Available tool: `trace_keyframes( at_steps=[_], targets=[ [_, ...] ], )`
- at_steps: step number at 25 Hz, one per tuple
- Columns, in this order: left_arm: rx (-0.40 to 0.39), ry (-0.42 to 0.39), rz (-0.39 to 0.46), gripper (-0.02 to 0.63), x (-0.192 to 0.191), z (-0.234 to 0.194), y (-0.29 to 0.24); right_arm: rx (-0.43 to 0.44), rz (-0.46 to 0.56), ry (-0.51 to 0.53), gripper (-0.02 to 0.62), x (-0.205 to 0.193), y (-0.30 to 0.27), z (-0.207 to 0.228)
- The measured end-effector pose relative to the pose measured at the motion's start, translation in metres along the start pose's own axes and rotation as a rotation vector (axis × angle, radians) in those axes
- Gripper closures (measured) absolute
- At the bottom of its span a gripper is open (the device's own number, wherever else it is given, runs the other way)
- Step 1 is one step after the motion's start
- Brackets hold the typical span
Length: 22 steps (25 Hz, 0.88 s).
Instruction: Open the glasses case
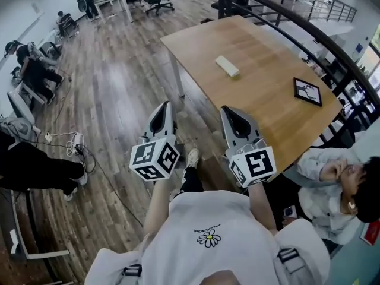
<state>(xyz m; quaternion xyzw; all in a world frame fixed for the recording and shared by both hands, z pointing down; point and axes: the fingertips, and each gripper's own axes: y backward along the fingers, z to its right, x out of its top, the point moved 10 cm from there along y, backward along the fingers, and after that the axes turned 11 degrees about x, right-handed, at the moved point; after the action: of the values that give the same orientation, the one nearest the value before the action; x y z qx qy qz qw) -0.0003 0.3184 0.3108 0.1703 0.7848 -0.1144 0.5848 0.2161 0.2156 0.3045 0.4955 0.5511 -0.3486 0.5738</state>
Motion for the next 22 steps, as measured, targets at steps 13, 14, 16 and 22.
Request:
trace_keyframes(
  at_steps=[13,14,16,22],
  targets=[
    [-0.243,-0.066,-0.112,0.588,0.009,-0.02,-0.245,-0.232,-0.134,0.102,0.589,-0.037,-0.142,0.123],
    [-0.259,-0.071,-0.115,0.588,0.01,-0.021,-0.262,-0.243,-0.146,0.123,0.589,-0.037,-0.152,0.132],
    [-0.278,-0.086,-0.111,0.589,0.01,-0.025,-0.297,-0.275,-0.16,0.148,0.589,-0.039,-0.173,0.151],
    [-0.358,-0.077,-0.184,0.589,-0.012,-0.031,-0.376,-0.424,-0.229,0.141,0.589,-0.06,-0.195,0.19]
  ],
)
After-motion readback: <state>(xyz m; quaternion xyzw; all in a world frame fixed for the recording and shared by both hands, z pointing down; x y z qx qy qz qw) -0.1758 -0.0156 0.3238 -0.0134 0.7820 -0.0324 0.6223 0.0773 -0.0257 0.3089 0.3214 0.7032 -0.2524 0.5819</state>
